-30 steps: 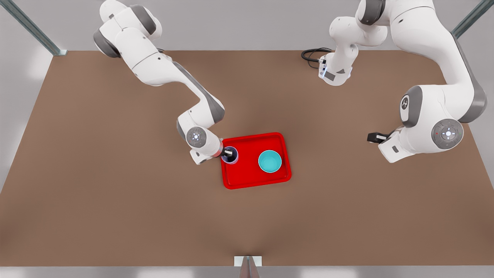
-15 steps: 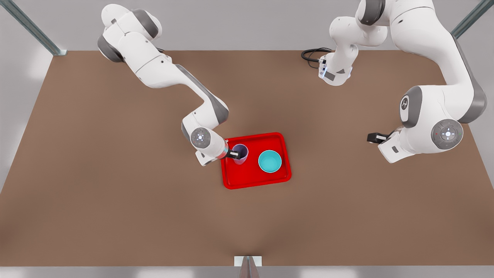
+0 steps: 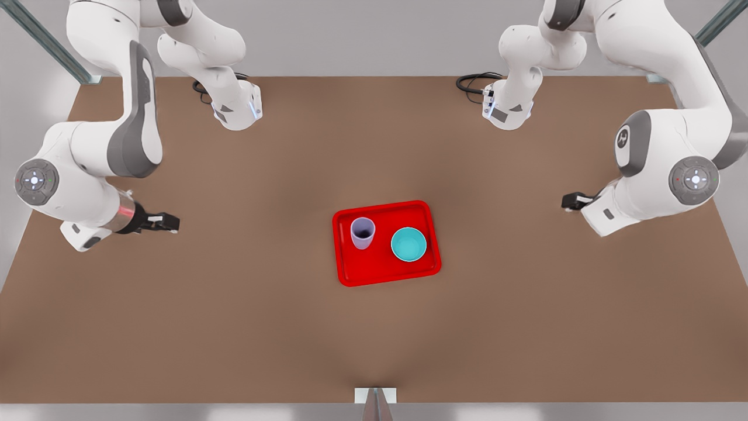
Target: Place the bowl on the tray with the left arm and the cup on the tray with the right arm
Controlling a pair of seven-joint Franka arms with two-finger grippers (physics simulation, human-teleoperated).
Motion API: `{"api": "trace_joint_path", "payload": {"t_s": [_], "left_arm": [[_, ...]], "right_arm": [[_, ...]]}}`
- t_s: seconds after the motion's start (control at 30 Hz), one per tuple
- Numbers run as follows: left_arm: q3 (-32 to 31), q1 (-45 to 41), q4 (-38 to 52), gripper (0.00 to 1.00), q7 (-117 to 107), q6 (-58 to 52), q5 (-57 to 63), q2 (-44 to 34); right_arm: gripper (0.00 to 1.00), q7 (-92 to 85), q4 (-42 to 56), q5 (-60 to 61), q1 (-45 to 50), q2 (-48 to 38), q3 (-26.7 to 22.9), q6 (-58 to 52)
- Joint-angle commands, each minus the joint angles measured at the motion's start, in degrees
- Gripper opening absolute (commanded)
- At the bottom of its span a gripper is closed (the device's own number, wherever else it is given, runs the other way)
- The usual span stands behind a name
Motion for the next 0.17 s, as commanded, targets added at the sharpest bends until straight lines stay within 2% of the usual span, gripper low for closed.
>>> {"api": "trace_joint_path", "payload": {"t_s": [0.0, 0.13], "left_arm": [[0.0, 0.0, 0.0, 1.00, 0.0, 0.1, 0.3, 0.0], [0.0, 0.0, -0.1, 1.00, 0.0, 0.0, 0.2, 0.0]], "right_arm": [[1.00, 0.0, 0.0, 0.0, -0.1, -0.1, 0.0, 0.1], [1.00, 0.0, 0.0, 0.0, -1.7, -0.2, 1.0, 0.0]]}}
